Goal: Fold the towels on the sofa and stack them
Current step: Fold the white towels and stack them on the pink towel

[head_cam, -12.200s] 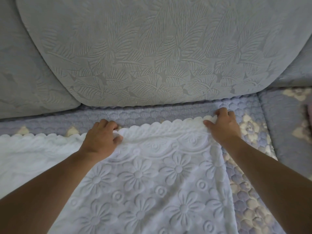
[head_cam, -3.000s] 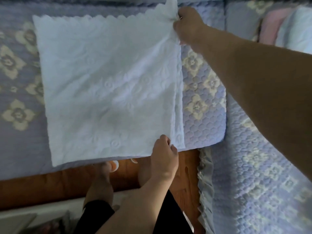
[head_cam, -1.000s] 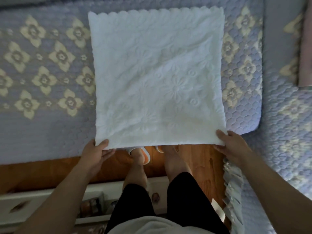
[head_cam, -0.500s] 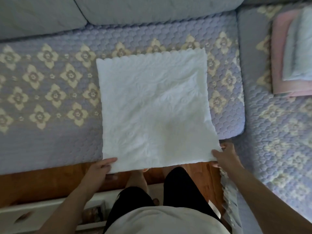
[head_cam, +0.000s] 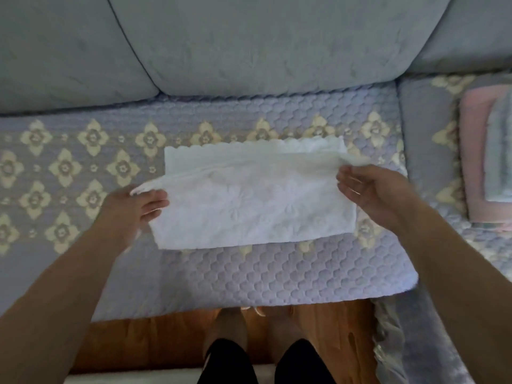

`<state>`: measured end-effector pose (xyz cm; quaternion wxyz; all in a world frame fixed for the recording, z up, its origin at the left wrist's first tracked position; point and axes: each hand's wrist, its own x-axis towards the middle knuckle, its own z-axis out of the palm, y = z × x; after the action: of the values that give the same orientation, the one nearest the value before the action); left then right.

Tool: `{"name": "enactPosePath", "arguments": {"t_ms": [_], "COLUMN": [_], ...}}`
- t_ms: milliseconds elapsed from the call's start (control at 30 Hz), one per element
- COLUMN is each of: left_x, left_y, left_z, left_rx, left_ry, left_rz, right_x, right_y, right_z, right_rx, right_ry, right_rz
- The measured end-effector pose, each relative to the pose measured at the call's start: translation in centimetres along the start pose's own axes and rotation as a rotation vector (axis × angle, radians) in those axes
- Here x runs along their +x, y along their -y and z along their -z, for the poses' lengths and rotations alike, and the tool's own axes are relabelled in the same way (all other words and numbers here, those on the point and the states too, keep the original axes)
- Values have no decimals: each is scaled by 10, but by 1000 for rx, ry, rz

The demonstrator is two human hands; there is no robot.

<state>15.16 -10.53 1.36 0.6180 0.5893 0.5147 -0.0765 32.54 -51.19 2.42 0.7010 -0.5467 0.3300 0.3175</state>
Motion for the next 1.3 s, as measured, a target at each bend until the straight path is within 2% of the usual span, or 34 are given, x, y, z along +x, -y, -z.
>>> {"name": "enactPosePath", "arguments": {"t_ms": [67,133,167,200,333,433,533,667,867,967,1100,1300], "left_x": [38,79,99,114,149,160,169,173,173,176,156,112], "left_y": [-6,-10,-12,-12,0,11,9,11,5,8,26,97], "left_z": [-15,-20,-25,-30,-40,-36,-42,-44,-34,-49,-61,-9], "left_rx": [351,733,788,774,591,592,609,497,480,522,397,515], "left_ry": [-154,-269,-290,-285,-233,-218,-190,-193,-220,-253,-313,-215], "left_rz": [-72,-143,-170,-176,-191,-222,-196,-169,-314,-314,-276,-176], "right_x": [43,87,106,119,149,159,172,175,173,178,167,98], "right_y": [0,-11,-15,-17,-24,-31,-29,-28,-25,-25,-26,-58], "right_z": [-8,-12,-15,-18,-23,-20,-20,-25,-30,-35,-41,2], "right_rx": [-266,-763,-974,-1085,-879,-1017,-1041,-1070,-1047,-1111,-1078,-938], "right_ry": [-49,-230,-334,-418,-492,-497,-512,-532,-585,-570,-521,-365], "right_rz": [24,137,202,271,300,352,333,335,386,362,342,121]}}
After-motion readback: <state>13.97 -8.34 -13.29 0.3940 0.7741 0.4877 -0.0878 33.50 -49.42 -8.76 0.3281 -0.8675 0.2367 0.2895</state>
